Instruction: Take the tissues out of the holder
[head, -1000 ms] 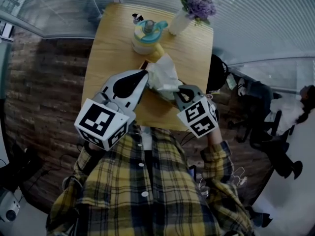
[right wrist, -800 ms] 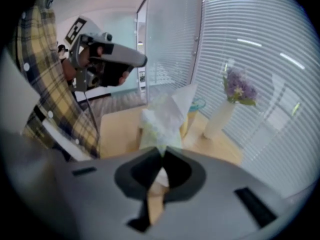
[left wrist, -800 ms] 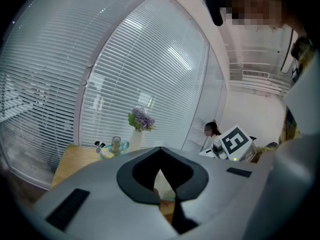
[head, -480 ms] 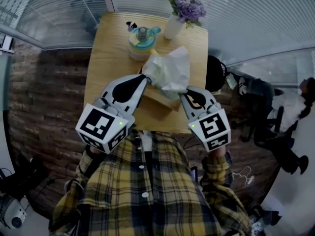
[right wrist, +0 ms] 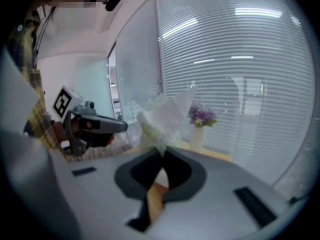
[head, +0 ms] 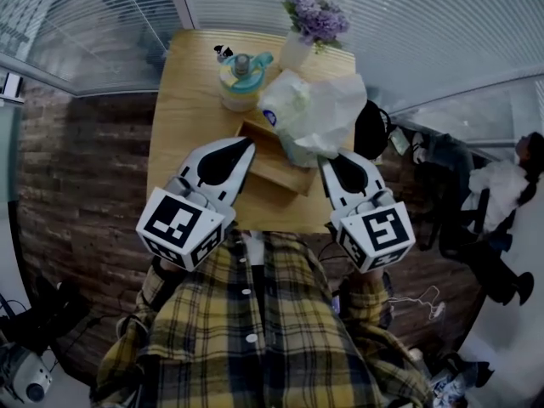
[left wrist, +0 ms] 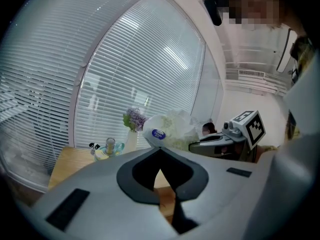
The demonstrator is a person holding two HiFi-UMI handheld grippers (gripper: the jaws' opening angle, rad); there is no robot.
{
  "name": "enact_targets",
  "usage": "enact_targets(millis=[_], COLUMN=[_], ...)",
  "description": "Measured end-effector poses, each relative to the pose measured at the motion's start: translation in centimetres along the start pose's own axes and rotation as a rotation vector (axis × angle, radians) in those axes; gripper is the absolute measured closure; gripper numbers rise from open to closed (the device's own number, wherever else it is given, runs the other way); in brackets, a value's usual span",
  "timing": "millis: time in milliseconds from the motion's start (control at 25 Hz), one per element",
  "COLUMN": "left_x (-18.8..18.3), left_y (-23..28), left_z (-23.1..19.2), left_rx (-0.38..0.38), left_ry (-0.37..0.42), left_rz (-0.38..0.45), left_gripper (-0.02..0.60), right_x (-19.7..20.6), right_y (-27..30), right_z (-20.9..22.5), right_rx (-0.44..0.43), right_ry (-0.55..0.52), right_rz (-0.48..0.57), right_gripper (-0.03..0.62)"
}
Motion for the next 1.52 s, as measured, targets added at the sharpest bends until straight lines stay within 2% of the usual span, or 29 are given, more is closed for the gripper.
enact_targets(millis=[440, 1520], left_x=[0.3, 0.3], left_y=[0.7, 0.1], left_z=[1.0, 1.6], left_rx=[0.052, 0.057], left_ry=[-0.023, -0.005], left_rz=[0.002, -0.004], left_gripper=[0.574, 0.574], right_x=[0.1, 0.0], right_y=[-0.4, -0.5], right_z=[-0.9, -1.9], right_rx=[0.046, 0.005], right_ry=[0.112, 0.107], right_rz=[0.079, 0.086], right_gripper=[0.578, 0.578])
Point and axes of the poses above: the fingertips, and each gripper's own axes: y forward along the fingers, z to its right, x out of its underside, the point moved 6 cm from there along -y, backward along the fingers, and after that the axes turned 12 degrees about -x, right-handed, at the moved point
